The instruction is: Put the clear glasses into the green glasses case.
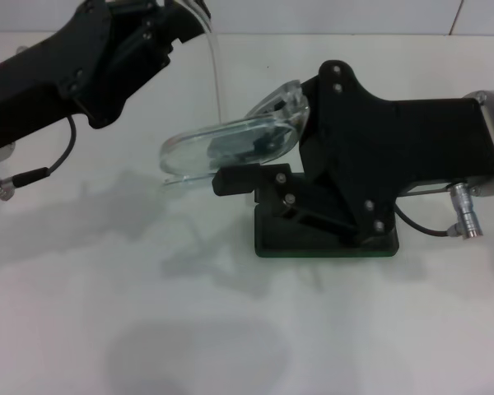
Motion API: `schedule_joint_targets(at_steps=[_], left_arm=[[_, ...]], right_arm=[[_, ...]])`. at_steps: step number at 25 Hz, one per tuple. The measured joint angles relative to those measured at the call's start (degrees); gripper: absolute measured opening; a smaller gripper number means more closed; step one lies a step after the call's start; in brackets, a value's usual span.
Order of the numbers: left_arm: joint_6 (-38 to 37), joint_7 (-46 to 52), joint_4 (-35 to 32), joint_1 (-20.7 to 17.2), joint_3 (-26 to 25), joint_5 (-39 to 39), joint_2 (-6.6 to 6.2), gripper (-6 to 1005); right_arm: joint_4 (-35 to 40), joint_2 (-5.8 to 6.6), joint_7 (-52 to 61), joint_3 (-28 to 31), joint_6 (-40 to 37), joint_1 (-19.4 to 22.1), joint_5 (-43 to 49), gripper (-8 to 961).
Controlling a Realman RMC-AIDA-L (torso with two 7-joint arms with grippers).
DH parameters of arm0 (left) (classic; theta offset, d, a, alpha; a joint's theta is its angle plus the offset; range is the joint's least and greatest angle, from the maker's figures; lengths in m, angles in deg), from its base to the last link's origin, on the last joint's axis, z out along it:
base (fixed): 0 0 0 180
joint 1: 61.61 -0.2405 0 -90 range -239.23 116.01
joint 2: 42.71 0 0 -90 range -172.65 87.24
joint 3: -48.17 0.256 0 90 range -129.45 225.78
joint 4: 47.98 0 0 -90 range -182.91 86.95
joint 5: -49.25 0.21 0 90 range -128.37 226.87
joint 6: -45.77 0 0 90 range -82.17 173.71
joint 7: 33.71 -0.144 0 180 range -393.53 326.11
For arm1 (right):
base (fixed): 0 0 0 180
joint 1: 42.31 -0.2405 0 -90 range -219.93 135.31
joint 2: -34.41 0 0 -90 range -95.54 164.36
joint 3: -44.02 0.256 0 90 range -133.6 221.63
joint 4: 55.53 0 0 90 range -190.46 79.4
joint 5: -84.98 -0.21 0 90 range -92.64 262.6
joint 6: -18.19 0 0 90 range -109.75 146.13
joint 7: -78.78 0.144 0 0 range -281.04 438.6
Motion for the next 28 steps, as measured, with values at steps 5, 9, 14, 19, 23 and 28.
schedule_joint_targets(at_steps=[5, 9, 14, 19, 23, 28], left_arm=[[-0.77, 0.00, 0.03, 0.29, 0.58, -0.93, 0.11, 58], [-1.59, -0.06, 0.03, 0.36, 1.82, -2.02, 0.16, 58], [-2.50, 0.00, 0.03, 0.36, 2.71, -2.37, 0.10, 59], [-3.10, 0.13, 0.03, 0.10, 3.22, -2.40, -0.02, 60], [-4.15, 0.30, 0.03, 0.03, 3.38, -2.40, -0.04, 61], [-4.53, 0.61, 0.02, 0.16, 3.54, -2.35, 0.00, 62]], right_arm=[[-1.31, 0.00, -0.01, -0.40, 1.45, -0.10, 0.03, 112], [-3.56, 0.00, -0.02, -0.42, 2.25, -1.33, -0.01, 112], [-5.32, 0.00, -0.03, -0.40, 2.34, -2.24, -0.01, 112], [-5.77, 0.00, -0.04, -0.03, 2.34, -2.21, -0.63, 112], [-5.93, 0.00, -0.04, 0.06, 2.49, -2.12, -0.79, 112], [-6.10, 0.00, -0.03, -0.01, 2.68, -2.13, -0.80, 112]])
